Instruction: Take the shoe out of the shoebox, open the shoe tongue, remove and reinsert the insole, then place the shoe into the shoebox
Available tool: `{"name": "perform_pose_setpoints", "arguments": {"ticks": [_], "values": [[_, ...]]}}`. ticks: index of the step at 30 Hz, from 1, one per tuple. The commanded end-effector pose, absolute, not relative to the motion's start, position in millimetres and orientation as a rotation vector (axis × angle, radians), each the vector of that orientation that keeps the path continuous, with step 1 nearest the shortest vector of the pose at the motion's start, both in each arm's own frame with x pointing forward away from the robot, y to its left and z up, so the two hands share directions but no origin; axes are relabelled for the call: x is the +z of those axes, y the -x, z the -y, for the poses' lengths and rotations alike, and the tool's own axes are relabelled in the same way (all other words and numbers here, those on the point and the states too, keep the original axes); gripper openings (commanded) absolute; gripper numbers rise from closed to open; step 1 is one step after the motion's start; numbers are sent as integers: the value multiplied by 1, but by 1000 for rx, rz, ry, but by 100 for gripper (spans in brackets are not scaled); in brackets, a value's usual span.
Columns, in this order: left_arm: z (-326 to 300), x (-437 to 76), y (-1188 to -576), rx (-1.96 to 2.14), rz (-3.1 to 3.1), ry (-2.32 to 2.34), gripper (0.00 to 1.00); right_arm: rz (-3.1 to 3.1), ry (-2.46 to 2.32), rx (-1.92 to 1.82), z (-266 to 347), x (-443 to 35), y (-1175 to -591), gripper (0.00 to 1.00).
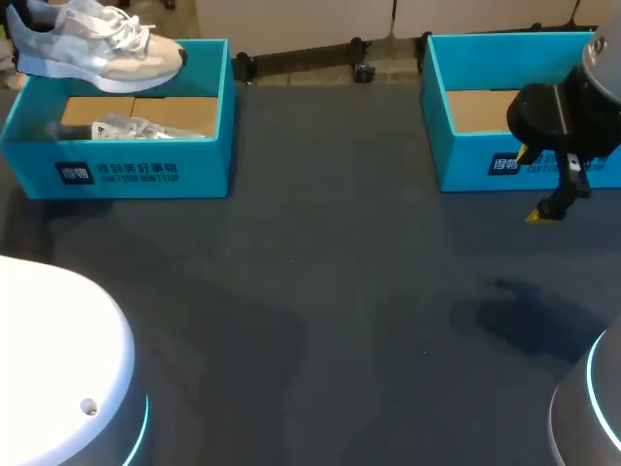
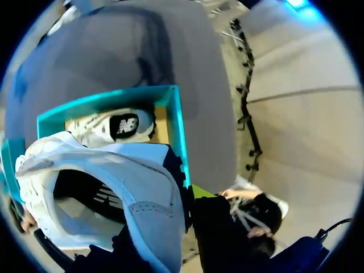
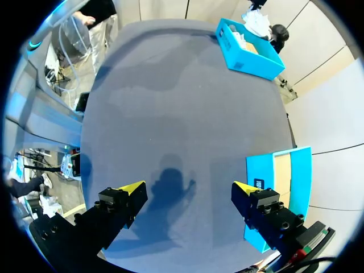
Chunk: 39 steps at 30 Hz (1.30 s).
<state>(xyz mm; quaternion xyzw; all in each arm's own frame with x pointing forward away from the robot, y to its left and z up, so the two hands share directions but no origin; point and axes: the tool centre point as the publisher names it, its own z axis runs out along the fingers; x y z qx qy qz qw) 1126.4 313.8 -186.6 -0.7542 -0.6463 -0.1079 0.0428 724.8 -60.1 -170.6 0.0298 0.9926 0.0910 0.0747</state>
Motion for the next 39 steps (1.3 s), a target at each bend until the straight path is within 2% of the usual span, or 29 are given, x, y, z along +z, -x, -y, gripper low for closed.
{"name": "perform_pose_setpoints", "arguments": {"ticks": [1,21,39], "values": [[-315,-194,-1125,-305,1890,2394,0,-2981,-91,268,59,-172,-726,100],[-318,-219,-1146,-236,2074,2325,0,-2981,-91,268,59,-172,-726,100],[-313,-262,-1151,-178,2120,2224,0,-2981,-91,268,59,-172,-726,100]]}}
